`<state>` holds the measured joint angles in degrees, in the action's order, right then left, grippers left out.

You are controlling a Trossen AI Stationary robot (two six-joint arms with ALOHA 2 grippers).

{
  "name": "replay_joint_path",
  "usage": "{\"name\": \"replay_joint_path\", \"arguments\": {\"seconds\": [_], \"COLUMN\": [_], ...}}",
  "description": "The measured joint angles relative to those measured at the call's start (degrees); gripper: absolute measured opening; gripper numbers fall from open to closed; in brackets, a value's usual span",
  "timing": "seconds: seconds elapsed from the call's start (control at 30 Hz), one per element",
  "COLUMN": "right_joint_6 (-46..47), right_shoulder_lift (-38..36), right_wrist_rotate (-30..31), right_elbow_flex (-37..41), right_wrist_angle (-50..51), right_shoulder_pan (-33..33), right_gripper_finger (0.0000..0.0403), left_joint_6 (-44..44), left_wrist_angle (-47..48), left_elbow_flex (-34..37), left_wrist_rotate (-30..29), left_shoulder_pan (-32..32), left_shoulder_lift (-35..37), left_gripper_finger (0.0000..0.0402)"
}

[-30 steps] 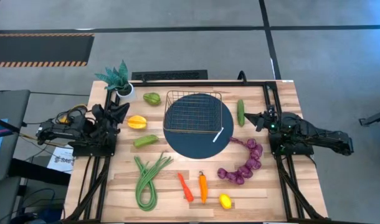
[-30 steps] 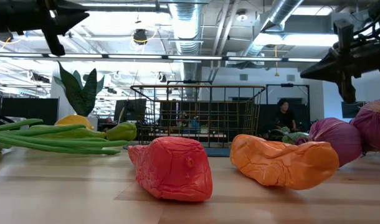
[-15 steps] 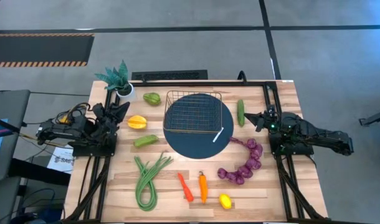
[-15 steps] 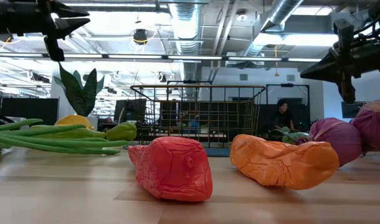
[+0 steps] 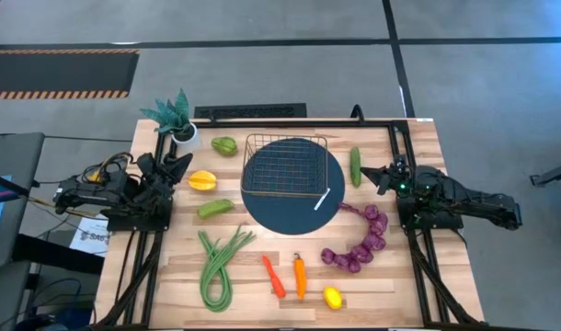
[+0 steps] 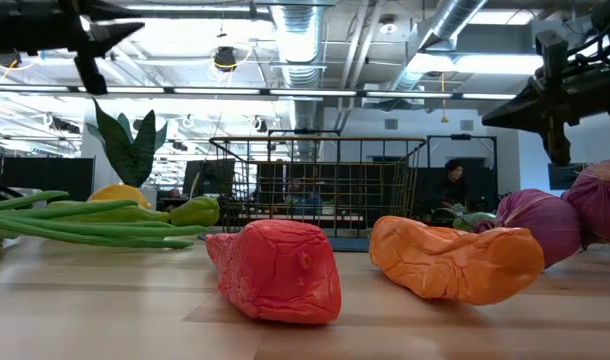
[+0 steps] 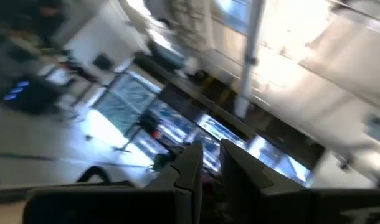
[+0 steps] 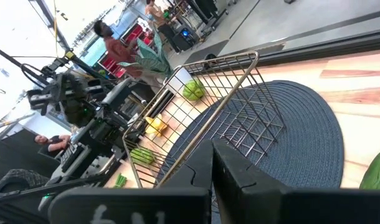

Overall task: Build produce basket
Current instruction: Put the yellow starfruit into the wire basket

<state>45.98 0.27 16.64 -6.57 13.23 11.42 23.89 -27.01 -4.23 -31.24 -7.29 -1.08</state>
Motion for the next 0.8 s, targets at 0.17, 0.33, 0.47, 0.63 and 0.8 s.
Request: {"name": "replay_joint_path", "arguments": {"seconds": [0.17,0.33,0.47,0.63,0.8], "right_joint_6": [0.0,0.0,0.0,0.0,0.1], "right_shoulder_lift": [0.0,0.0,0.0,0.0,0.0], "right_wrist_rotate": [0.0,0.0,0.0,0.0,0.0], "right_elbow_flex": [0.0,0.0,0.0,0.0,0.0], "right_wrist_angle": [0.0,0.0,0.0,0.0,0.0], "right_shoulder_pan": [0.0,0.0,0.0,0.0,0.0], "right_gripper_finger": [0.0026,0.0026,0.0026,0.0026,0.0026], "left_joint_6": [-3.2,-4.0,-4.2,-4.3,-7.8], "left_wrist_angle": [-4.9,-12.4,-14.1,-13.2,-13.2], "left_elbow_flex": [0.0,0.0,0.0,0.0,0.0], "left_wrist_rotate": [11.3,16.2,16.5,16.4,14.5], "left_shoulder_pan": [0.0,0.0,0.0,0.0,0.0], "left_shoulder_lift": [0.0,0.0,0.0,0.0,0.0], "left_gripper_finger": [0.0042,0.0042,0.0042,0.0042,0.0042]}}
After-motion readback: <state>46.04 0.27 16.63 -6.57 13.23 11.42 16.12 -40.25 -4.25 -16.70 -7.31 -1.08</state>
